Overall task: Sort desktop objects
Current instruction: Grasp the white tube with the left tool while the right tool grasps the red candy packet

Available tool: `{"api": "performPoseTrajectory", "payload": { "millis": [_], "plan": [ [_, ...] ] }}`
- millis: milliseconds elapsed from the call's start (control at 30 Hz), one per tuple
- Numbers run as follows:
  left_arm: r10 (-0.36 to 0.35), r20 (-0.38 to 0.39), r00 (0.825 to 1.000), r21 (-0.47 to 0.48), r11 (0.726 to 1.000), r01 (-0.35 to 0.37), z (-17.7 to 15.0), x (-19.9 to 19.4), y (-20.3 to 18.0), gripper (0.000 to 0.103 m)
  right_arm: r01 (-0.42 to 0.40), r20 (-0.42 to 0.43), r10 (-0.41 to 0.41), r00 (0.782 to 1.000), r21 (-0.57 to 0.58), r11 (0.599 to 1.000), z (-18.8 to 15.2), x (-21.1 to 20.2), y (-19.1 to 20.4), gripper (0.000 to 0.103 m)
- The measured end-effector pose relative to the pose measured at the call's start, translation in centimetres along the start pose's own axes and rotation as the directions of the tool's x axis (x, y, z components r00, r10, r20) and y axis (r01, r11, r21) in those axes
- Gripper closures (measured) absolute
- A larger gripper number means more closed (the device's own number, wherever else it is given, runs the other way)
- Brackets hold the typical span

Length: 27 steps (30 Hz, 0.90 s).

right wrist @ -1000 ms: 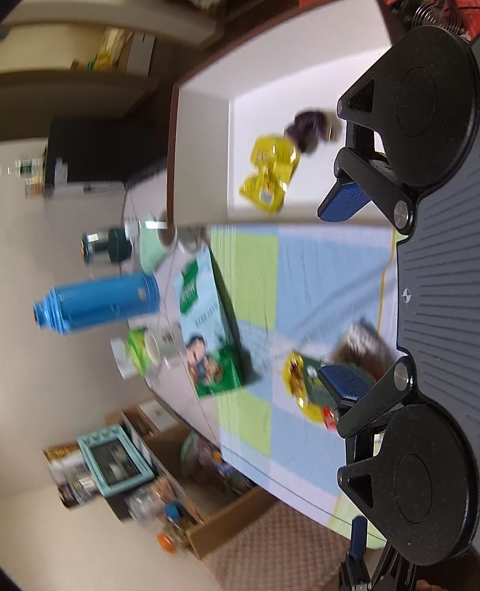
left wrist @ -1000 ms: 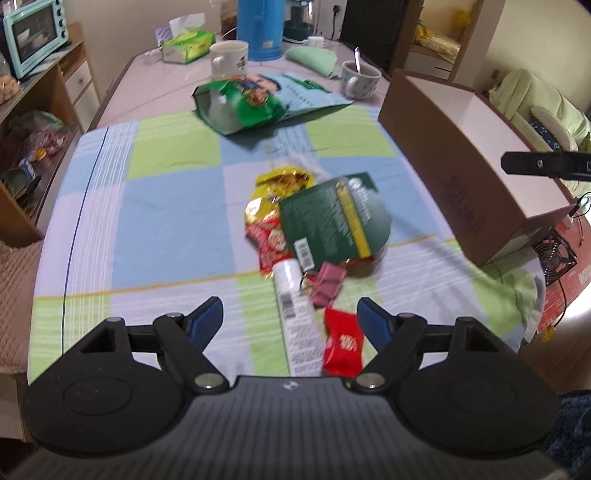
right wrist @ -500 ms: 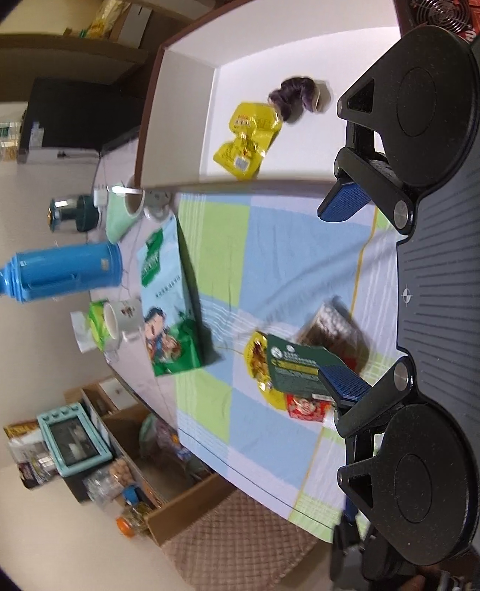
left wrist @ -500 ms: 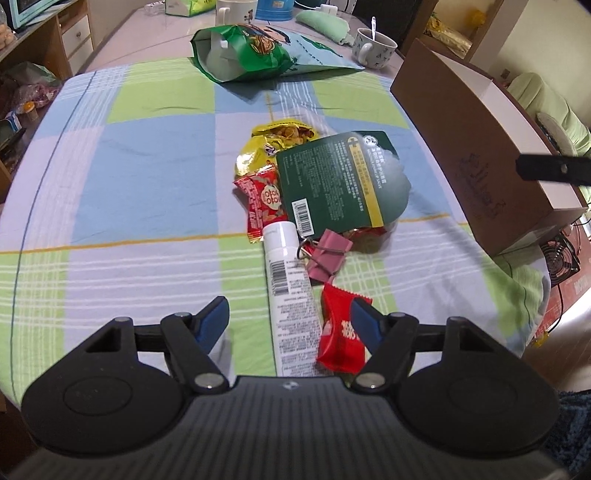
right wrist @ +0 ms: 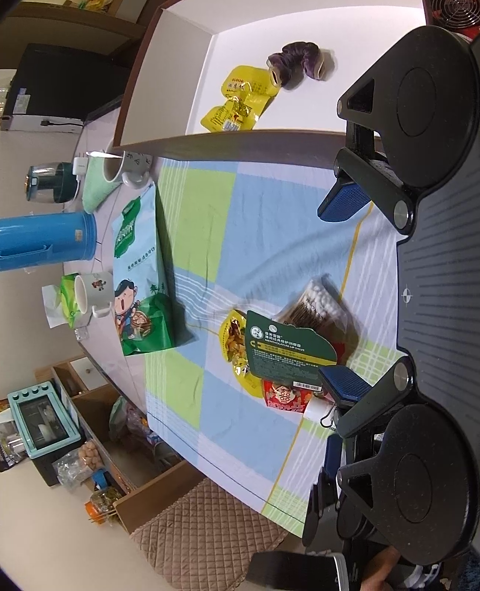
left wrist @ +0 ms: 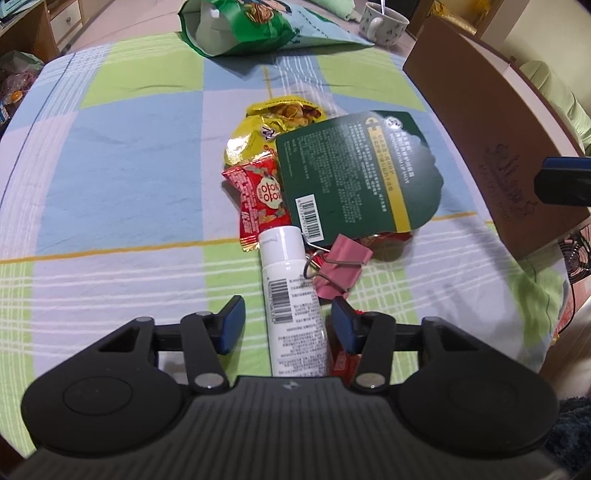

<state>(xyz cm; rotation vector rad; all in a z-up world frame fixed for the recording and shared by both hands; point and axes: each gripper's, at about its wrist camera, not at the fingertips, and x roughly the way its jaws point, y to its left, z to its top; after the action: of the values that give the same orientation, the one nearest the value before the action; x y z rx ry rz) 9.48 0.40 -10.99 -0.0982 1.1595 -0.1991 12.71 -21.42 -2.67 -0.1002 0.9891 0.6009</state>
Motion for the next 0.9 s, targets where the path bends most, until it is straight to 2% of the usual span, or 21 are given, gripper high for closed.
{"api": "performPoseTrajectory", "payload": {
  "millis": [100, 133, 167, 267, 333, 500, 733, 900],
  "plan": [
    [0.000, 0.017, 1.000, 0.027, 1.000, 0.000, 0.2, 0.3, -0.2, 0.060, -0.002, -0.014, 0.002, 1.000, -0.002, 1.000, -0.1, 0.5, 0.2, 0.016],
    [-0.003, 0.022, 1.000, 0.034, 0.999, 0.003, 0.3, 0.3, -0.2, 0.062, -0.003, -0.019, 0.003, 1.000, -0.001, 1.000, -0.1, 0.6, 0.3, 0.016],
    [-0.008, 0.025, 1.000, 0.037, 0.999, 0.007, 0.2, 0.3, -0.1, 0.068, -0.003, -0.024, 0.003, 1.000, 0.000, 1.000, -0.2, 0.7, 0.3, 0.016],
    [-0.021, 0.029, 0.999, 0.043, 0.999, 0.020, 0.1, 0.1, 0.3, 0.076, -0.006, -0.041, 0.006, 0.999, 0.002, 1.000, -0.6, 1.1, 0.6, 0.016],
    [-0.029, 0.026, 0.999, 0.038, 0.999, 0.028, -0.2, -0.1, 0.7, 0.076, -0.013, -0.053, 0.014, 0.998, 0.006, 1.000, -0.9, 1.4, 0.8, 0.016],
    [0.010, 0.026, 1.000, 0.017, 1.000, -0.011, -1.6, -1.5, 2.9, 0.077, -0.053, -0.115, 0.054, 0.992, 0.003, 0.999, -1.9, 2.8, 2.3, 0.016],
    [0.020, 0.034, 0.999, -0.037, 0.999, -0.018, -3.5, -3.6, 5.7, 0.077, -0.146, -0.232, 0.127, 0.964, -0.066, 0.987, -4.7, 6.2, 7.3, 0.016],
    [0.000, 0.032, 0.999, -0.034, 0.999, 0.001, -4.6, -4.6, 6.1, 0.077, -0.131, -0.247, 0.109, 0.963, -0.076, 0.988, -5.4, 8.1, 8.9, 0.016]
  ]
}}
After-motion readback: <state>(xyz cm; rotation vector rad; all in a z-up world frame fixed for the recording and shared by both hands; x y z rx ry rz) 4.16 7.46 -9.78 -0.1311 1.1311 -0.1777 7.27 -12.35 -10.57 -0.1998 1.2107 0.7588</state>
